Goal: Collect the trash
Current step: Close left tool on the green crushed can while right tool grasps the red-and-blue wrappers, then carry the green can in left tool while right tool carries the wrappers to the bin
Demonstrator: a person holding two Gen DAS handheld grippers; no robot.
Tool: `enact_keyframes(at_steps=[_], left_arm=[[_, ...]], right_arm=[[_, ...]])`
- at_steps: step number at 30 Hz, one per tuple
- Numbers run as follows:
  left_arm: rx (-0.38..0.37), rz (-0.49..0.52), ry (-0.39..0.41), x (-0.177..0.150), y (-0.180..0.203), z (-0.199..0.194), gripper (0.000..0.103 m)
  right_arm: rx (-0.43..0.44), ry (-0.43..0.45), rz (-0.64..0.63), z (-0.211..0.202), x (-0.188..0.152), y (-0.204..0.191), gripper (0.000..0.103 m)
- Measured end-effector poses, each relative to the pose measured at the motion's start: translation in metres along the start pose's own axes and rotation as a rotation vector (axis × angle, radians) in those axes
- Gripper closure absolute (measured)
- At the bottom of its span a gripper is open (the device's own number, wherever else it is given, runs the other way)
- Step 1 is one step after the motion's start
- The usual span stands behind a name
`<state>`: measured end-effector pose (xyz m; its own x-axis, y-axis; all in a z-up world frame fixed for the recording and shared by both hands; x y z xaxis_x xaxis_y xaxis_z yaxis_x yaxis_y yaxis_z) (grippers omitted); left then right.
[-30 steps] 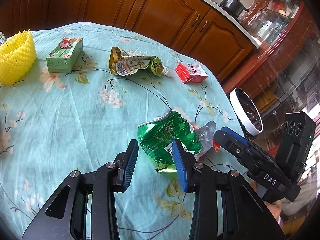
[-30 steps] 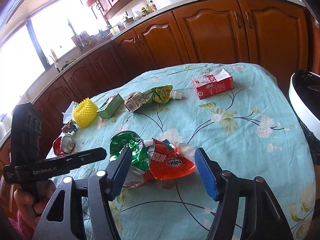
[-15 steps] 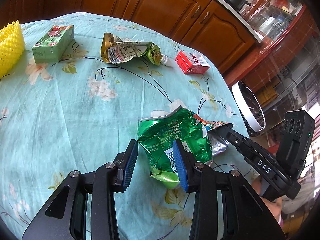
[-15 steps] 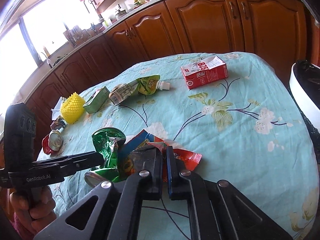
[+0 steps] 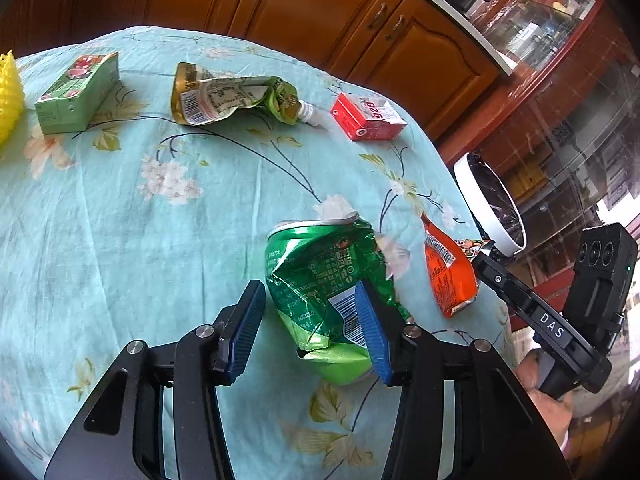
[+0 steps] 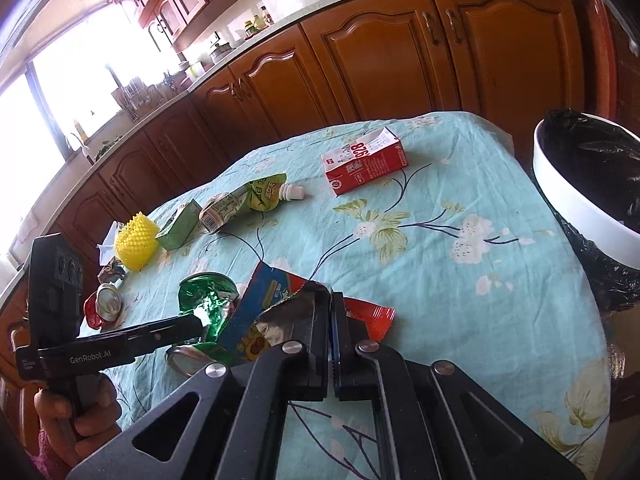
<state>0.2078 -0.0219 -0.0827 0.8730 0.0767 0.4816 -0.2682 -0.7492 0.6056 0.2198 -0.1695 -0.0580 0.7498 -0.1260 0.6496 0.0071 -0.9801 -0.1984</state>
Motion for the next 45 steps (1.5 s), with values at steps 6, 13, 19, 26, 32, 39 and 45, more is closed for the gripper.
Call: enact_keyframes(at_steps=[6,13,19,26,32,39,45], left_arm=[[0.012,0.067,0.012,0.006,0.021,0.006,0.073],[0.003,0.148,-0.003,0.009,0.051,0.013,0.079],[0.003,0.212,-0.001,0.015,0.079,0.018,0.080],[-0.007,0.284,-0.008,0.021,0.109,0.032,0.080],[-0.022,0.324,-0.018,0.023,0.130,0.045,0.080],[-0.034,0.354,-0.036,0.027,0.150,0.061,0.080],[-0.046,0.379,-0.048,0.036,0.169,0.077,0.080]], right_arm=[[-0.015,0.006,0.018,-0.005,-0.002,0.012,0.102],[-0.040,0.030,0.050,-0.019,0.001,0.034,0.102],[-0.069,0.054,0.056,-0.035,0.005,0.050,0.102],[-0.111,0.086,0.081,-0.052,0.011,0.074,0.102],[-0.141,0.097,0.114,-0.060,0.011,0.098,0.102],[-0.171,0.110,0.150,-0.069,0.013,0.125,0.102],[-0.198,0.123,0.173,-0.074,0.020,0.145,0.102]])
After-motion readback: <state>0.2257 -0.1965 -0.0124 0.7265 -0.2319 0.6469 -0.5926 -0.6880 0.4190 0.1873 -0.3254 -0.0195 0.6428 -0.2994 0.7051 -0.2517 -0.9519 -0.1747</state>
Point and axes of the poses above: each gripper's, at about its wrist camera, not at the fingertips, and z roughly the way its jaws point, y to its right, x to its top, the point moved 9 cm from there along z, roughly the way its jaws point, and after that the axes turned 15 degrees about -x, right-handed, at the moved point
